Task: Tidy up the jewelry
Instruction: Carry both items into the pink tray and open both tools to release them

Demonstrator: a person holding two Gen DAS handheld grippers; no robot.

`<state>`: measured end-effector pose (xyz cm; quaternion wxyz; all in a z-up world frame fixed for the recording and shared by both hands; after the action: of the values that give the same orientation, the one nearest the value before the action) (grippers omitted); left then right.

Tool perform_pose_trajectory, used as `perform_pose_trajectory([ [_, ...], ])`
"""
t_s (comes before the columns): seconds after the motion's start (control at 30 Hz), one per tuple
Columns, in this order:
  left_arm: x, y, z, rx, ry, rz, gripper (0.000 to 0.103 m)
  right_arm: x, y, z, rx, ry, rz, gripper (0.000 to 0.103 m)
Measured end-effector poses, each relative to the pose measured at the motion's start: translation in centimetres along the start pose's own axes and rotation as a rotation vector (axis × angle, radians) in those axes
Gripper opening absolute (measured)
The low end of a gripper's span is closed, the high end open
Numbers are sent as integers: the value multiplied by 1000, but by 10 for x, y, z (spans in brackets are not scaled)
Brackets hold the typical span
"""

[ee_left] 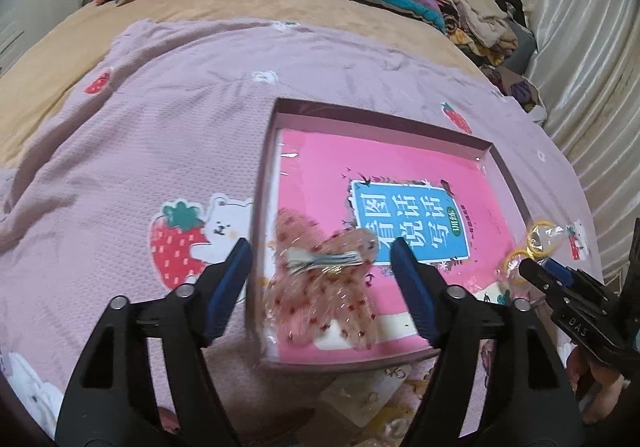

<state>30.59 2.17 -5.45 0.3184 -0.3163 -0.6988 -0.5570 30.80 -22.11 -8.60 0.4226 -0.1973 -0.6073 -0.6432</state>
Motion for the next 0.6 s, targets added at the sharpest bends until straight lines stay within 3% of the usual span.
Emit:
perform_pose_trajectory([
  [0.03,4,-1,2,3,10,-10,77,1,-1,-1,-4,-3,-5,55],
  [0.13,15,-2,6,15,30,-38,94,10,-4,-8,-25,-21,-26,62],
  [0.27,32,-2,10,23,56,-74,93,30,-9,-18,-64,-35,-67,74],
  [0.6,80,1,11,28,83,-152,94,92,-8,-30,-98,-47,-181,82],
])
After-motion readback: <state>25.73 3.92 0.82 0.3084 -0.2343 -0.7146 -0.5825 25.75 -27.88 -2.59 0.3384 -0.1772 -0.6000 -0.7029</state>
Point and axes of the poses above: each gripper's, at about its wrist camera, not at the fingertips, and x roughly against the way its jaws point, z to its left, y to its top, the point moved 4 cm from there along -x, roughly the way its jaws point, and after that the axes turned 2 degrees about y, right-handed, at the moved point
